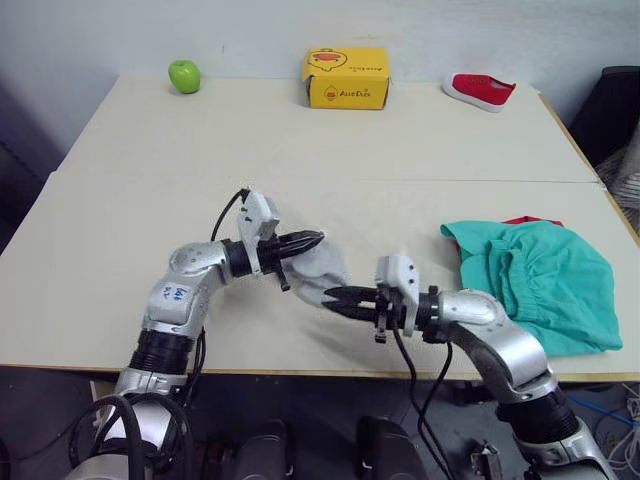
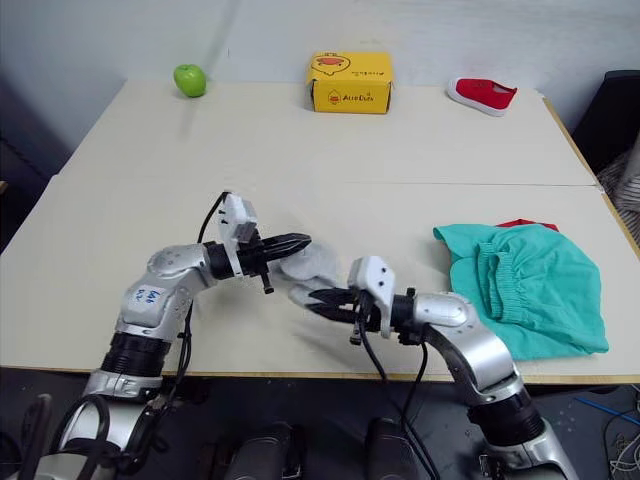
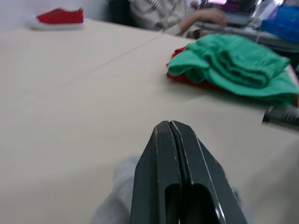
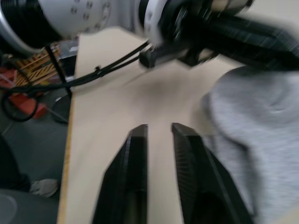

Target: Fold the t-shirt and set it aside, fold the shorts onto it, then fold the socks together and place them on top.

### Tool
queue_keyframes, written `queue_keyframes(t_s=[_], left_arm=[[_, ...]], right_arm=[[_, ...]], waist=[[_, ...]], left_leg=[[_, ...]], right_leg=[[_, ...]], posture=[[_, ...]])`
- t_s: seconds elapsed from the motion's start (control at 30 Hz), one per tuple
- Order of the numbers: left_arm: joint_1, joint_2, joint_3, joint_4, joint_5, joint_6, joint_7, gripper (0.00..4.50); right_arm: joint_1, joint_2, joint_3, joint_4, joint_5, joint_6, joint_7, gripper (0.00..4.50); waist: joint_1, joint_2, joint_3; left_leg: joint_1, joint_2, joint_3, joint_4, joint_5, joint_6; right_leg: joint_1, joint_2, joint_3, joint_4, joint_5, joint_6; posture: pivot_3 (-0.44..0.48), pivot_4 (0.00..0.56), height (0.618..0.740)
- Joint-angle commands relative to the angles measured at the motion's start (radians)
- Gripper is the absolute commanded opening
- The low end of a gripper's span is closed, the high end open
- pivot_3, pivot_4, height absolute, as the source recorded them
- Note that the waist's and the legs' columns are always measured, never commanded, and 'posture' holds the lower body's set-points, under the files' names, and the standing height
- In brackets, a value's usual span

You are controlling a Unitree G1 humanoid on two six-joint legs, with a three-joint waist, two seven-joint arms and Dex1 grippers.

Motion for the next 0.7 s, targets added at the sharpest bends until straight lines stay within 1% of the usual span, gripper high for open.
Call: queue_keyframes(t_s=[0.03, 0.23, 0.3, 0.37, 0.47, 0.6, 0.7], left_arm=[[-0.03, -0.015, -0.005, 0.038, 0.043, -0.058, 0.027, 0.0], [-0.026, -0.022, -0.035, 0.092, 0.091, -0.077, 0.016, 0.0], [-0.025, -0.025, -0.034, 0.103, 0.098, -0.054, 0.032, 0.0], [-0.016, -0.019, -0.041, 0.107, 0.114, -0.041, 0.042, 0.0], [-0.003, -0.014, -0.045, 0.101, 0.125, -0.028, 0.046, 0.0], [0.038, -0.002, -0.04, 0.077, 0.127, -0.01, 0.047, 0.0], [0.056, 0.002, -0.038, 0.061, 0.122, -0.02, 0.037, 0.0]], right_arm=[[-0.061, 0.058, -0.033, 0.096, -0.039, -0.097, -0.059, 0.04], [-0.199, 0.203, 0.015, 0.412, -0.167, -0.289, -0.116, 0.04], [-0.208, 0.228, 0.052, 0.486, -0.201, -0.332, -0.091, 0.04], [-0.194, 0.235, 0.077, 0.524, -0.231, -0.374, -0.073, 0.04], [-0.172, 0.226, 0.092, 0.534, -0.251, -0.409, -0.052, 0.04], [-0.077, 0.146, 0.099, 0.427, -0.231, -0.422, 0.038, 0.04], [-0.045, 0.111, 0.078, 0.358, -0.19, -0.407, 0.081, 0.04]], waist=[[-0.001, 0.0, 0.0], [-0.001, 0.0, 0.0], [-0.002, 0.0, 0.0], [-0.001, 0.0, 0.0], [-0.001, 0.0, 0.0], [0.0, 0.0, 0.0], [0.0, 0.0, 0.0]], left_leg=[[0.0, 0.0, 0.0, 0.0, 0.0, 0.0], [0.0, 0.0, 0.001, 0.0, 0.001, -0.001], [0.0, 0.0, 0.001, 0.0, 0.001, -0.001], [0.0, 0.0, 0.001, 0.0, 0.001, -0.001], [-0.001, -0.001, 0.004, 0.0, 0.0, -0.001], [0.0, -0.001, 0.003, 0.0, 0.0, 0.0], [0.0, 0.0, 0.003, 0.001, 0.0, 0.0]], right_leg=[[0.0, 0.0, 0.0, 0.0, 0.0, 0.0], [-0.001, 0.0, 0.0, 0.001, 0.0, 0.0], [-0.001, 0.0, 0.0, 0.002, 0.0, 0.0], [-0.001, 0.0, -0.001, 0.002, 0.0, 0.0], [-0.001, 0.0, -0.001, 0.001, 0.0, 0.0], [-0.001, -0.001, -0.001, 0.002, 0.0, 0.0], [-0.001, -0.001, -0.001, 0.002, 0.0, 0.0]], posture=[[0.0, 0.15, 0.74], [0.0, 0.15, 0.74], [0.0, 0.15, 0.74], [0.0, 0.15, 0.74], [0.0, 0.15, 0.74], [0.0, 0.15, 0.74], [0.0, 0.15, 0.74]])
